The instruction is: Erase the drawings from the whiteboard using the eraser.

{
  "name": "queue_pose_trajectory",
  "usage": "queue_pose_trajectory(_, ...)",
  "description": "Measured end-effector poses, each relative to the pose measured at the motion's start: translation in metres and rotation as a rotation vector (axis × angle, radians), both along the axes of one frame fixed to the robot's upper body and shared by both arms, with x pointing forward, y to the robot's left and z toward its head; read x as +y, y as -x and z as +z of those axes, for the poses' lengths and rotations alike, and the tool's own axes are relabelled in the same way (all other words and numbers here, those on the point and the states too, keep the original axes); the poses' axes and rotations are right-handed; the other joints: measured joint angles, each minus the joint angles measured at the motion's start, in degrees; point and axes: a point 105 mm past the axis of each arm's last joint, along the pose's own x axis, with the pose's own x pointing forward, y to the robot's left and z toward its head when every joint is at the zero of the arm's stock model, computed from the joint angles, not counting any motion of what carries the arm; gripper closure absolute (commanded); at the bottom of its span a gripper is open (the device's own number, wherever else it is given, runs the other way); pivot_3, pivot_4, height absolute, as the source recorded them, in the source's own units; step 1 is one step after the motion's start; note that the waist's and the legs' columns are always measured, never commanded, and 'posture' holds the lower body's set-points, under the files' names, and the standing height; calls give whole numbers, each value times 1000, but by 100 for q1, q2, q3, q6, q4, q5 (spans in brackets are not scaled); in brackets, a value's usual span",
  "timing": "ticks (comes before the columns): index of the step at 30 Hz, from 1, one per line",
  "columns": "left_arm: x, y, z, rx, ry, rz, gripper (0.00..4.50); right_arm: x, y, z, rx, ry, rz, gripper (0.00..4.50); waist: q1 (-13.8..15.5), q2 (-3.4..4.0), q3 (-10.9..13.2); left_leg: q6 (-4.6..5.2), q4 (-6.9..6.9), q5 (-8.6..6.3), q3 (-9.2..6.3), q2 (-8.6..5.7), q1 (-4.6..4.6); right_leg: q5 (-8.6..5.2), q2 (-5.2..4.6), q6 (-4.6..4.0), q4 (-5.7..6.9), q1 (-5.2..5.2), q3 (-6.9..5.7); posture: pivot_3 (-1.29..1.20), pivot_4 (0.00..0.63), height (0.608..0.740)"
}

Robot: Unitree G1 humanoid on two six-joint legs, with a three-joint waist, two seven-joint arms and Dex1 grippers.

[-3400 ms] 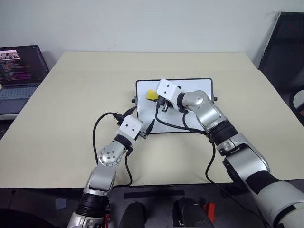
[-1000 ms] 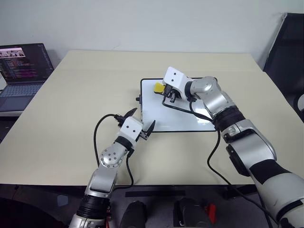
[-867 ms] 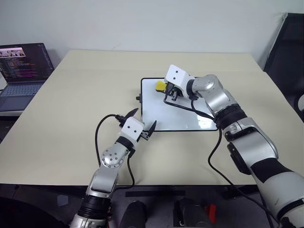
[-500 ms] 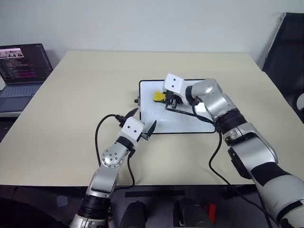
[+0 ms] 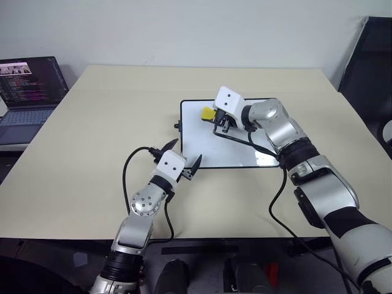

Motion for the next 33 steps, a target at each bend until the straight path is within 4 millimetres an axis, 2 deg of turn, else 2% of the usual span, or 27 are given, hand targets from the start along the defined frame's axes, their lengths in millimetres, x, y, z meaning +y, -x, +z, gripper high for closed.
queue_pose_trajectory(5,-1,-2,3,-8,-1,-6,0,-1,0,1,0,-7,-4,3505,0,0,0,0,-1,0,0,0,-1,1,0,2,-1,0,0,0,150,740)
queue_pose_trajectory(20,-4,-4,-3,7,-5,-17,0,-11,22,-22,131,57,68,3505,2,0,0,0,-1,0,-2,1,0,1,1,4,-1,0,-2,0,150,740)
queue_pose_trajectory(27,-7,-6,0,-4,-6,-30,0,-17,36,-35,192,82,87,3505,4,0,0,0,-2,0,-1,1,-1,1,2,7,-2,-1,-1,0,150,740)
queue_pose_trajectory(30,-9,-5,0,-6,-8,-43,0,-18,42,-38,212,57,84,3505,3,0,0,0,-2,0,-2,2,-1,2,2,7,-2,-1,-2,0,150,740)
queue_pose_trajectory(33,-11,-4,1,-11,-9,-58,0,-23,45,-37,244,-40,47,3505,10,2,6,0,-2,0,-3,0,-11,8,2,18,-3,-7,-3,0,150,740)
